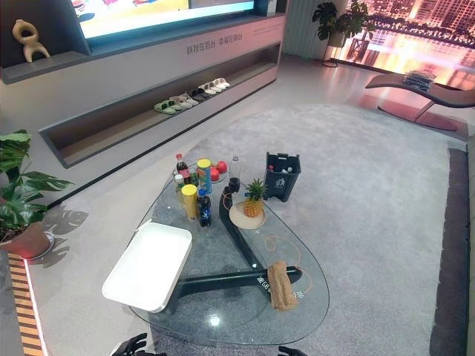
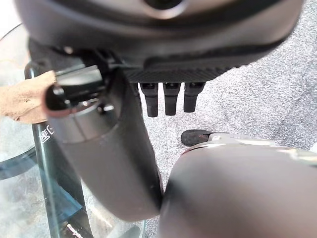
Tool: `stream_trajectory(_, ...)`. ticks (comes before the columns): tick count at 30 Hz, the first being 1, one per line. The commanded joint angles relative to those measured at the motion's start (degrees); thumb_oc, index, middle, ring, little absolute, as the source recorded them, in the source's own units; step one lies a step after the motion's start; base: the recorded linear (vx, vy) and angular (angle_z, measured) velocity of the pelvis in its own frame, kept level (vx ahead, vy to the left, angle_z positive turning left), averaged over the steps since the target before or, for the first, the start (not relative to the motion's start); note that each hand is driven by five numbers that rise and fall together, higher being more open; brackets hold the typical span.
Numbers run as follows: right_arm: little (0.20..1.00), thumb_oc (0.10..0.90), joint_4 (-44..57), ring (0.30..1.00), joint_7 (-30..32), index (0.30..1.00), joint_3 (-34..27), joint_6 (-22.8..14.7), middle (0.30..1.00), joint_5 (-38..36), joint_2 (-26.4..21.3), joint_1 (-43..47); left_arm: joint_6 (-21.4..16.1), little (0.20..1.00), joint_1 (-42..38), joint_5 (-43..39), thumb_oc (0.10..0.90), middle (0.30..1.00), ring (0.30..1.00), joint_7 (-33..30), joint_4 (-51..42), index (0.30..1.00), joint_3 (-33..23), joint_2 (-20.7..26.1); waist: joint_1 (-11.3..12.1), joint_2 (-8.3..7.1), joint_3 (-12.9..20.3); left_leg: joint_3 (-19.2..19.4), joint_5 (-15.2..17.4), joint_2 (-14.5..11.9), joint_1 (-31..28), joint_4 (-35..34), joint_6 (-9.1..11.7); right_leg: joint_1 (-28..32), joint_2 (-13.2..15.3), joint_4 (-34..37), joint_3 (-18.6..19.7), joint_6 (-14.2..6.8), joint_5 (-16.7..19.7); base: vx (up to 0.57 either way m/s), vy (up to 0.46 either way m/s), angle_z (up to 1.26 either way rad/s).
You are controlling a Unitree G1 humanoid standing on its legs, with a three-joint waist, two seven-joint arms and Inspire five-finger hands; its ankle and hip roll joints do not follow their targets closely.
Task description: Wipe the table with a cloth and put it in the basket.
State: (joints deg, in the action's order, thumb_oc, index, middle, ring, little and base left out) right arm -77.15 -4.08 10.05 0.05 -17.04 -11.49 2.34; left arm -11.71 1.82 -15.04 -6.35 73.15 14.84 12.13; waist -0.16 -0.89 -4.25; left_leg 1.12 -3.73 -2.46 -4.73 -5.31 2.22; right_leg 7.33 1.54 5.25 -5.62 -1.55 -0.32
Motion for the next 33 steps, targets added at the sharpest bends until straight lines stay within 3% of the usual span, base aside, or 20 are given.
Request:
stream_trajectory(1,0.900,0.800,-2.92,0.900,-0.69,0.900,1.22,1.84,0.900,-0.23,-0.15,1.48,-1.01,0.900,-5.66,-1.45,0.800,0.900,0.900,0.02,1.75,0.900,-0.03,-2.00,0.41,-0.84,-1.92,0.73,4.83,2.12,-1.96,0.31,-1.90,-0.68,2.97,-0.25,-0.70,-3.27,2.59,0.00,0.000,0.00)
stream_trajectory(21,0.900,0.800,-2.93,0.900,-0.69,0.900,1.24,2.24,0.900,-0.20,-0.26,1.47,-1.15,0.900,-5.70,-1.36,0.800,0.900,0.900,0.05,1.52,0.900,0.31,-2.05,0.40,-0.69,-2.11,0.64,4.78,2.19,-1.94,0.31,-1.98,-0.67,2.88,-0.25,-0.64,-3.19,2.52,0.00,0.000,0.00)
stream_trajectory(33,0.900,0.800,-2.52,0.900,0.17,0.900,0.97,-0.45,0.900,-0.40,-0.80,1.94,-0.83,0.900,-5.64,-0.14,0.800,0.900,0.900,-0.93,1.64,0.900,0.68,-1.79,0.50,-0.83,-3.14,0.69,4.50,2.18,-1.13,0.31,-1.91,-1.55,2.73,-0.25,-0.65,-3.29,2.95,0.00,-0.001,0.00)
